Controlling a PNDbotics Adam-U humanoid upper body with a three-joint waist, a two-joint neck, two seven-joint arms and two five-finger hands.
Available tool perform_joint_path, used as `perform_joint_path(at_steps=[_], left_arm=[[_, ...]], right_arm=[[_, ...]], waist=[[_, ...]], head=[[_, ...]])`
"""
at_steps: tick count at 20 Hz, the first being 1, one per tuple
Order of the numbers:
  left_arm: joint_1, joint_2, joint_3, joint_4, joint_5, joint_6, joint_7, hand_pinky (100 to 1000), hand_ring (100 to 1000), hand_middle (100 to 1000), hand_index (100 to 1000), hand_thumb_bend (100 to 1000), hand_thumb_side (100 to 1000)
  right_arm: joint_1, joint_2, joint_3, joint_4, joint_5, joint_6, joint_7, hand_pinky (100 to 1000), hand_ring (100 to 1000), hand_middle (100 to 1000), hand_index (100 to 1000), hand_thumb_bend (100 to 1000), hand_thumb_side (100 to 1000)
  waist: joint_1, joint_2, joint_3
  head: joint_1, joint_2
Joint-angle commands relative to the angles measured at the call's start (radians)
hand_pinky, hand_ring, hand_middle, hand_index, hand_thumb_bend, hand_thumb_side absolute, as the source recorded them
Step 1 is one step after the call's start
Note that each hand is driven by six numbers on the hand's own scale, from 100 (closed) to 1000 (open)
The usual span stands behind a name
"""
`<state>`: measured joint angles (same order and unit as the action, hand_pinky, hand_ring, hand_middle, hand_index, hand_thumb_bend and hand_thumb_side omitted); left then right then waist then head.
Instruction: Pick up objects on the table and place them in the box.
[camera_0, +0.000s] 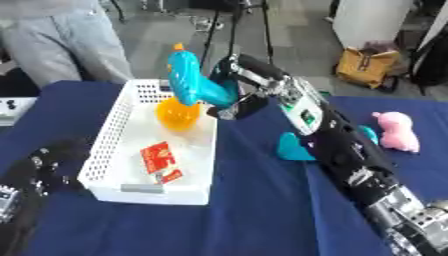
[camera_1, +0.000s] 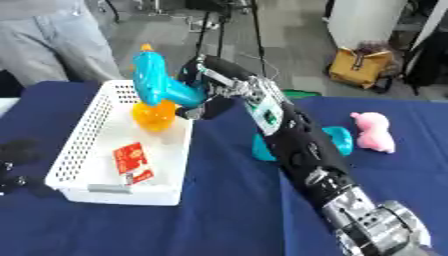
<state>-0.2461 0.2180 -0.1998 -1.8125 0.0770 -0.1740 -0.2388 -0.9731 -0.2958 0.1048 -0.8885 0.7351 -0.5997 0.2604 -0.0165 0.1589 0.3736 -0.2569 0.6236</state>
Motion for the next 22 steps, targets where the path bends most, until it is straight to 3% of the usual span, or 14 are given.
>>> perform_joint_path(at_steps=[1, 10, 20, 21, 22], left_arm=[[-0.015, 0.003, -0.003, -0.024, 0.006, 0.0, -0.007, 465, 801, 816, 748, 287, 988], [-0.021, -0.001, -0.006, -0.028, 0.012, 0.001, -0.012, 466, 801, 816, 748, 289, 985], [-0.028, -0.004, -0.009, -0.033, 0.017, 0.002, -0.017, 466, 801, 816, 748, 290, 983], [-0.028, -0.004, -0.01, -0.032, 0.017, 0.002, -0.017, 466, 801, 816, 748, 292, 983], [-0.028, -0.004, -0.01, -0.032, 0.017, 0.003, -0.017, 466, 801, 816, 748, 292, 983]], right_arm=[[-0.03, 0.009, -0.006, 0.011, 0.064, -0.026, -0.01, 367, 471, 415, 503, 372, 272], [-0.01, 0.06, -0.003, 0.055, 0.118, -0.09, -0.009, 383, 480, 420, 510, 343, 272], [0.006, 0.106, 0.01, 0.085, 0.126, -0.175, 0.07, 411, 504, 456, 549, 357, 312], [0.006, 0.108, 0.014, 0.085, 0.13, -0.183, 0.079, 516, 613, 645, 725, 434, 440], [0.006, 0.108, 0.018, 0.085, 0.134, -0.195, 0.091, 516, 613, 645, 725, 434, 440]], waist=[[0.002, -0.012, 0.008], [-0.001, -0.011, 0.018], [-0.005, -0.011, 0.029], [-0.006, -0.011, 0.029], [-0.008, -0.011, 0.029]], head=[[-0.008, -0.009], [-0.014, -0.011], [-0.017, -0.013], [-0.017, -0.013], [-0.016, -0.013]])
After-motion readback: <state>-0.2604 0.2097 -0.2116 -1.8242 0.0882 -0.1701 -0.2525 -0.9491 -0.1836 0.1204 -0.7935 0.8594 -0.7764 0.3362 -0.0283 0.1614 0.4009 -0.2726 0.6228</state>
